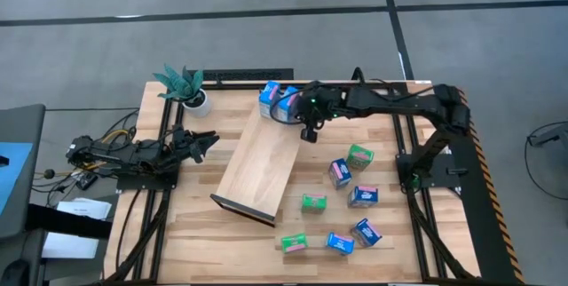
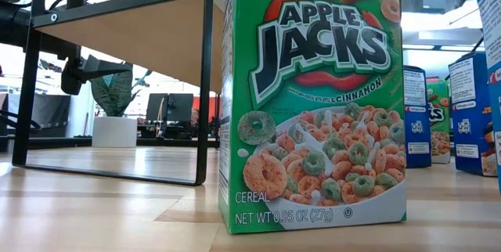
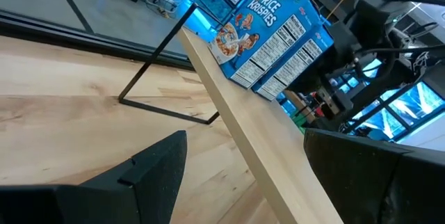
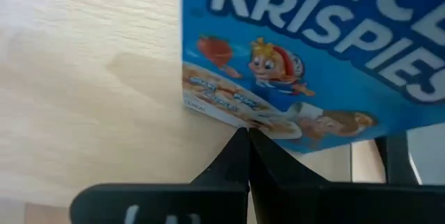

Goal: Stack cereal on shelf
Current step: Put the top light blue cereal box on the shelf aligned with the other light blue cereal box

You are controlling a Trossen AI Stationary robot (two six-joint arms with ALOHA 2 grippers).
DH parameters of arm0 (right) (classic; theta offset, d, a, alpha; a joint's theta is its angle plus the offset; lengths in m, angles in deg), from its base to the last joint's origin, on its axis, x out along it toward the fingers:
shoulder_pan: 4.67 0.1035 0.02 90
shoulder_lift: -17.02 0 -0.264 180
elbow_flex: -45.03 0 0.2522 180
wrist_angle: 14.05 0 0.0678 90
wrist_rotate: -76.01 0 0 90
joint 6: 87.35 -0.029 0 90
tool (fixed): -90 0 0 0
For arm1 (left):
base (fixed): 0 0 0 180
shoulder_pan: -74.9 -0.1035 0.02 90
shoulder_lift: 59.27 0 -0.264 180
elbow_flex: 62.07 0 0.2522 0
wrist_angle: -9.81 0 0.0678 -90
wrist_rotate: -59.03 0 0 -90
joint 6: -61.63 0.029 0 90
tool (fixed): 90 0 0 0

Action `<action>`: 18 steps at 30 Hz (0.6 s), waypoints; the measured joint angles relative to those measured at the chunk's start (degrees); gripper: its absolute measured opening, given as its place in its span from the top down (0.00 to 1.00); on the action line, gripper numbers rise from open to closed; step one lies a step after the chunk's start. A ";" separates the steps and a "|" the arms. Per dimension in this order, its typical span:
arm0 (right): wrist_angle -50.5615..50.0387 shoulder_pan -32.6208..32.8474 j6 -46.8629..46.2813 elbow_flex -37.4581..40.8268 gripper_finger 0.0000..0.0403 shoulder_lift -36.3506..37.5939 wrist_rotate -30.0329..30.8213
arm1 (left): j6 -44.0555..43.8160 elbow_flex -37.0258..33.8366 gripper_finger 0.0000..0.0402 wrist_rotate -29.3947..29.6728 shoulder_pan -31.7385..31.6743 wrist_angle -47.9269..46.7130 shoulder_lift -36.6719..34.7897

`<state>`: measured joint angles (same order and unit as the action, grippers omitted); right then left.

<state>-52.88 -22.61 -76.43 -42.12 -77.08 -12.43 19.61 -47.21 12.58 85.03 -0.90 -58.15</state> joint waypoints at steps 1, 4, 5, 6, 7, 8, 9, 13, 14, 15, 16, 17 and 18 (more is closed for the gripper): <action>0.28 -0.02 0.08 0.00 0.95 0.00 0.00 | 0.00 0.00 0.30 0.00 0.02 0.00 0.00; 1.23 -0.21 0.52 0.00 0.95 0.00 0.08 | 0.00 0.00 0.30 0.00 0.02 0.00 -0.01; 1.21 -0.37 0.51 0.00 0.95 0.00 0.39 | 0.00 0.00 0.30 0.00 0.00 0.00 -0.01; 1.19 -0.56 0.50 0.00 0.95 0.03 0.84 | 0.00 0.00 0.30 0.00 0.02 0.00 0.00; 1.10 -0.83 0.53 0.00 0.95 0.22 0.92 | 0.10 -0.02 0.30 0.00 0.02 0.00 0.00; 1.05 -1.10 0.61 0.00 0.95 0.36 0.92 | 0.22 0.00 0.30 0.00 0.00 0.00 0.00; 1.35 -1.32 0.69 0.00 0.95 0.44 1.02 | 0.35 0.00 0.30 0.00 0.02 0.00 -0.01; 1.35 -1.35 1.04 0.00 0.95 0.44 1.44 | 0.38 0.00 0.30 0.00 0.01 0.00 -0.01; 1.38 -1.29 1.17 0.00 0.95 0.44 1.42 | 0.37 0.00 0.30 0.00 0.02 0.00 -0.02; 1.37 -1.17 1.24 0.00 0.95 0.45 1.40 | 0.39 0.00 0.30 0.00 0.02 0.00 -0.02; 1.33 -1.12 1.25 0.00 0.95 0.44 1.36 | 0.39 0.00 0.30 0.00 0.01 0.01 0.00; 1.33 -1.12 1.21 0.00 0.95 0.45 1.33 | 0.39 -0.01 0.30 0.00 0.01 0.00 0.00; 1.43 -1.17 1.19 0.00 0.95 0.45 1.21 | 0.39 0.00 0.30 0.00 0.02 0.00 -0.02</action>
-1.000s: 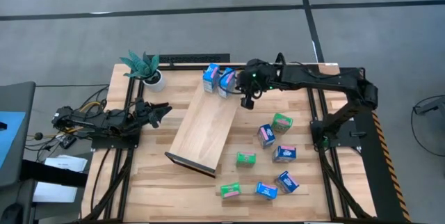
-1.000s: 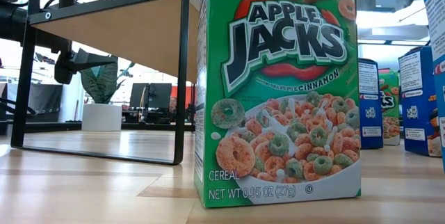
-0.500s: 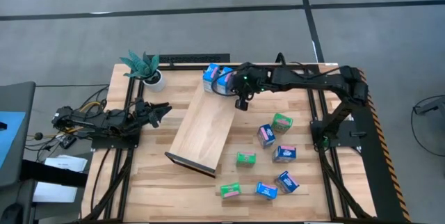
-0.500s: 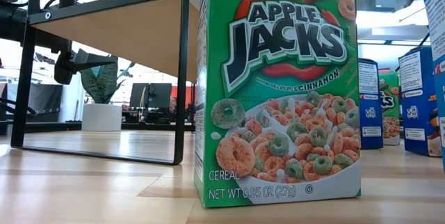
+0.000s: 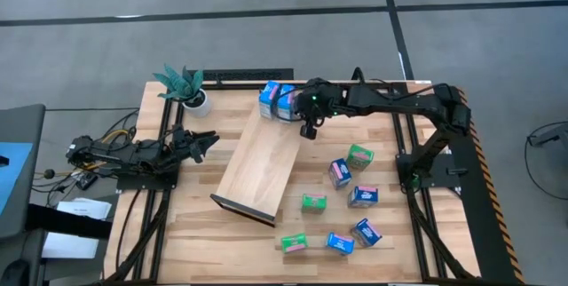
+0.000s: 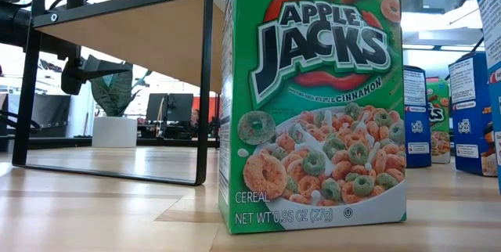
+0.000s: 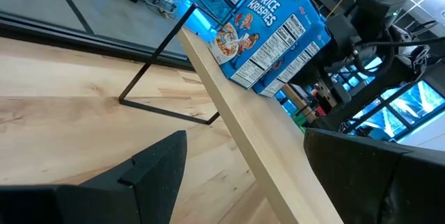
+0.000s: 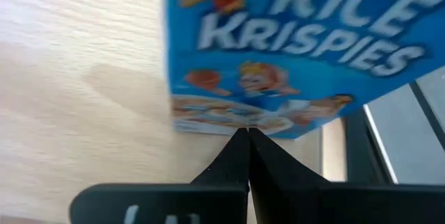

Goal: Stack cereal on shelf
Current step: Put the top light blue cereal box on the shelf aligned with the other light blue cereal box

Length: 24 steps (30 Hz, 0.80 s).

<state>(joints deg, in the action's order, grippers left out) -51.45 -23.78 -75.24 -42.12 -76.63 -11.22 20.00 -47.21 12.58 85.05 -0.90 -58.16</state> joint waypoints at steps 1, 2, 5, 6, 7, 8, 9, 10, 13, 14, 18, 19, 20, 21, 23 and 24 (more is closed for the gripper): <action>0.14 -0.03 -0.04 0.00 0.95 0.00 -0.14 | 0.00 0.00 0.30 0.00 -0.02 0.00 0.00; 0.23 -0.09 -0.04 0.00 0.95 0.00 -0.16 | 0.00 0.00 0.30 0.00 0.00 0.00 0.00; 0.52 -0.09 -0.43 0.00 0.95 -0.02 -0.77 | 0.00 0.00 0.30 0.00 0.00 0.00 0.00; 0.52 -0.05 -1.01 0.00 0.95 -0.03 -1.28 | 0.00 0.00 0.30 0.00 0.00 0.02 0.00; 0.56 0.00 -1.62 0.00 0.95 -0.12 -1.38 | -0.02 0.00 0.30 0.00 0.00 0.02 0.02; 0.63 0.13 -2.17 0.00 0.95 -0.22 -1.39 | -0.02 0.00 0.30 0.00 -0.01 0.00 0.01; 0.51 0.35 -2.52 0.00 0.95 -0.28 -1.41 | -0.02 0.00 0.30 0.00 -0.02 0.00 0.00; 0.48 0.50 -2.59 0.00 0.95 -0.28 -1.41 | -0.02 0.00 0.30 0.00 -0.02 0.00 0.02; 1.31 1.37 -2.57 0.00 0.95 -0.28 -1.41 | -0.04 0.00 0.30 0.00 0.00 0.01 0.00; 1.50 1.67 -2.57 0.00 0.95 -0.28 -1.41 | -0.04 0.00 0.30 0.00 0.00 0.01 0.00; 2.69 2.37 -2.66 0.00 0.95 -0.28 -1.46 | -0.09 0.00 0.30 0.00 -0.02 0.00 0.00; 2.91 2.35 -2.66 0.00 0.95 -0.28 -1.57 | -0.07 0.00 0.30 0.07 -0.02 0.00 0.02; 3.07 2.32 -2.66 0.00 0.95 -0.28 -1.60 | -0.10 0.00 0.30 0.24 0.00 0.00 0.01; 3.15 2.31 -2.66 0.00 0.95 -0.28 -1.60 | -0.11 0.00 0.30 0.26 -0.01 0.01 0.01; 3.02 2.24 -2.87 0.00 0.95 -0.28 -1.58 | -0.20 0.00 0.30 0.26 0.00 0.02 0.02; 2.79 2.24 -3.14 0.00 0.95 -0.28 -1.56 | -0.53 -0.01 0.30 0.27 -0.01 0.01 0.02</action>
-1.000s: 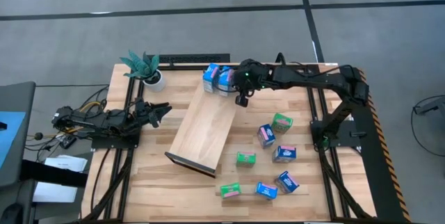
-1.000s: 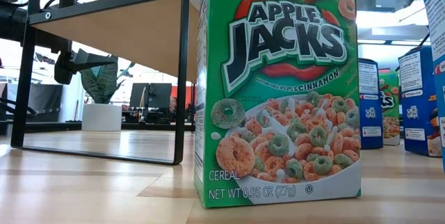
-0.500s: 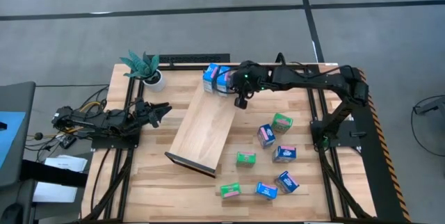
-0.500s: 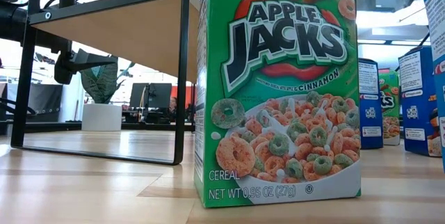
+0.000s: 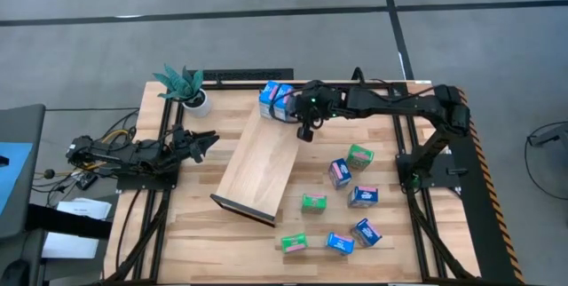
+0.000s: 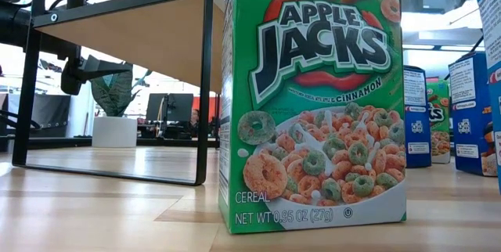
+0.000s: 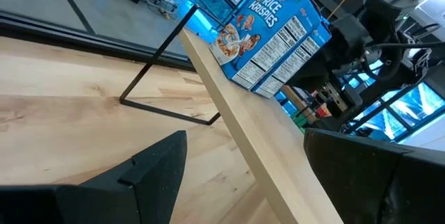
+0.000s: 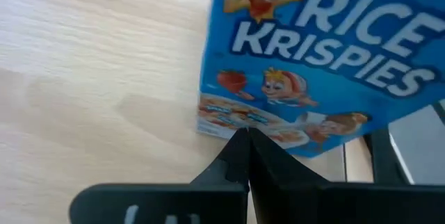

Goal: Stack cereal on shelf
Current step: Put the top light blue cereal box on the shelf aligned with the other light blue cereal box, then put the middle green cereal box on the shelf

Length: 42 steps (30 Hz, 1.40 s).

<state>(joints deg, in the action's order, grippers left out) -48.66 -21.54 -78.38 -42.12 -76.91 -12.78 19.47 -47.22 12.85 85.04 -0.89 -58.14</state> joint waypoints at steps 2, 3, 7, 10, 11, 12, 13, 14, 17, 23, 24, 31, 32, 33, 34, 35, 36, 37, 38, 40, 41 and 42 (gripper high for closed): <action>-0.55 0.04 -0.80 0.00 0.95 0.02 -0.02 | -0.61 -0.01 0.30 0.01 -0.01 -0.01 -0.02; -1.29 0.05 -1.30 0.00 0.95 0.34 -0.02 | -0.65 0.01 0.30 0.01 -0.01 -0.01 -0.01; -7.72 0.62 -1.43 -1.39 0.95 2.90 0.32 | -0.63 0.01 0.30 0.07 -0.01 -0.01 0.00; -13.17 0.91 -1.22 -2.41 0.95 5.10 1.48 | -0.59 0.01 0.30 0.11 0.00 -0.02 -0.02; -15.03 1.10 -1.24 -2.50 0.95 5.88 1.53 | -0.60 0.00 0.30 0.15 -0.01 -0.02 -0.01; -16.53 1.17 -1.43 -2.54 0.95 6.74 1.58 | -0.59 0.01 0.30 0.15 0.01 -0.04 -0.02; -17.78 1.32 -2.07 -2.61 0.95 7.69 1.55 | -0.59 0.00 0.30 0.15 0.00 -0.04 0.00; -19.33 1.58 -2.95 -2.72 0.94 8.63 1.53 | -0.59 0.01 0.30 0.15 -0.01 -0.03 -0.01; -26.70 2.79 -5.96 -2.75 0.88 11.61 1.27 | -0.59 0.01 0.30 0.17 0.00 -0.04 0.00; -44.15 7.77 -18.48 -2.75 0.64 15.49 1.59 | -0.52 -0.01 0.30 0.39 -0.01 -0.06 -0.02; -46.68 8.82 -20.57 -2.75 0.59 15.82 1.76 | -0.41 0.01 0.30 0.39 -0.01 -0.06 0.00; -59.86 19.58 -33.67 -2.75 0.35 16.46 1.82 | -0.32 -0.01 0.30 0.39 -0.01 -0.06 0.00; -61.00 21.67 -35.12 -2.75 0.35 16.46 1.82 | -0.27 0.00 0.30 0.39 0.01 -0.06 -0.02; -61.64 23.71 -36.53 -2.75 0.34 16.46 1.80 | -0.07 0.01 0.30 0.39 0.00 -0.06 -0.02; -61.61 25.77 -38.03 -2.75 0.34 16.46 1.82 | 0.07 0.01 0.30 0.39 0.01 -0.06 -0.01; -61.02 27.73 -39.39 -2.74 0.34 16.46 1.82 | 0.08 0.00 0.30 0.36 -0.01 -0.06 -0.02; -60.19 29.61 -40.69 -2.74 0.34 16.54 1.82 | -0.16 -0.01 0.30 0.25 -0.01 -0.06 -0.02; -59.15 31.75 -41.83 -2.72 0.34 16.90 1.85 | -0.50 0.01 0.30 0.01 -0.01 -0.06 0.00; -57.72 33.93 -43.03 -2.71 0.34 17.23 1.94 | -0.82 -0.01 0.30 -0.07 0.01 -0.05 -0.01; -52.67 38.16 -44.97 -2.75 0.34 17.33 1.92 | -0.96 0.01 0.30 -0.51 0.00 -0.04 0.00; -49.43 40.24 -45.74 -2.75 0.34 17.15 1.92 | -0.94 0.00 0.30 -0.77 0.00 -0.02 0.00; -46.39 42.10 -46.44 -2.73 0.34 16.99 1.93 | -0.95 0.00 0.30 -1.01 0.00 -0.01 -0.01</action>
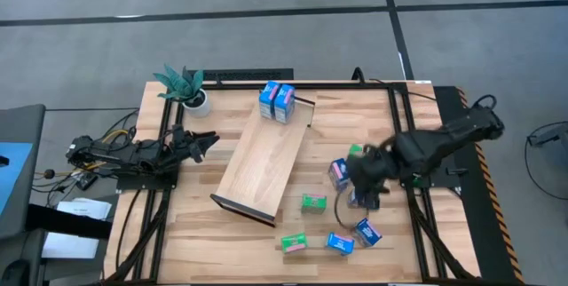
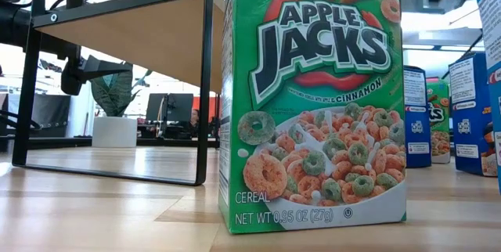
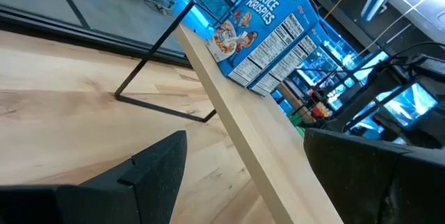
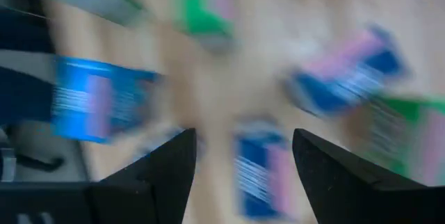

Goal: Stack cereal on shelf
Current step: Put the middle green cereal box on the shelf

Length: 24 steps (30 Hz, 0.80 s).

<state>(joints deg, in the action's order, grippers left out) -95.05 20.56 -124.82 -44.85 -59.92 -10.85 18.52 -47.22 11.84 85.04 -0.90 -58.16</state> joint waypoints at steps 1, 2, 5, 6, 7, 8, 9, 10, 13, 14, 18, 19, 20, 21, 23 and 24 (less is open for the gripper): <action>2.51 1.72 -0.57 0.00 0.34 -0.38 0.06 | 0.01 0.00 0.30 -0.11 0.00 0.00 0.00; 4.34 3.06 -1.23 -0.08 0.34 -1.05 0.47 | 0.01 -0.01 0.30 -0.11 -0.01 0.00 0.01; 6.69 6.01 -2.61 -0.04 0.34 -4.07 1.49 | -0.06 0.01 0.30 -0.21 0.01 0.00 -0.01; 6.62 6.58 -2.63 -0.02 0.34 -5.15 1.51 | -0.04 0.01 0.30 -0.38 -0.01 0.02 0.01; 6.67 7.00 -2.50 -0.02 0.34 -6.20 1.73 | 0.04 0.01 0.30 -0.42 0.00 0.01 0.00; 6.80 7.21 -1.70 -0.02 0.34 -7.41 2.16 | 0.30 0.01 0.30 -0.42 0.00 0.02 0.00; 7.09 7.21 -0.52 0.00 0.34 -8.60 2.42 | 0.38 0.01 0.30 -0.42 0.00 0.02 -0.01; 7.67 6.94 1.03 0.02 0.34 -9.66 2.62 | 0.40 0.01 0.30 -0.44 0.01 0.02 0.01; 9.83 5.01 5.71 0.02 0.34 -12.58 3.01 | 0.40 0.01 0.30 -0.46 -0.01 0.02 0.00; 10.16 4.15 6.90 0.02 0.34 -13.34 3.25 | 0.40 0.01 0.30 -0.44 0.01 0.02 0.01; 12.25 0.11 7.93 0.02 0.34 -15.40 3.05 | 0.40 0.00 0.30 -0.46 0.00 0.02 0.00; 12.74 -0.81 7.95 0.06 0.34 -15.48 2.69 | 0.40 0.01 0.30 -0.46 -0.01 0.02 0.00; 13.41 -1.57 7.96 0.07 0.34 -15.43 2.01 | 0.42 0.01 0.30 -0.48 0.01 0.02 0.01; 14.36 -2.28 8.34 0.05 0.34 -15.30 1.19 | 0.43 0.00 0.30 -0.46 0.00 0.02 0.00; 16.46 -3.51 9.49 0.04 0.34 -15.30 -0.09 | 0.62 0.01 0.30 -0.48 0.01 0.02 0.01; 17.39 -3.88 10.09 0.04 0.34 -15.24 -0.45 | 1.03 0.01 0.30 -0.52 -0.01 0.02 0.01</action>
<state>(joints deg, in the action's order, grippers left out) -77.66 16.68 -114.73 -44.80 -75.16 -11.30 19.56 -47.21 11.32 85.03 -0.88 -58.14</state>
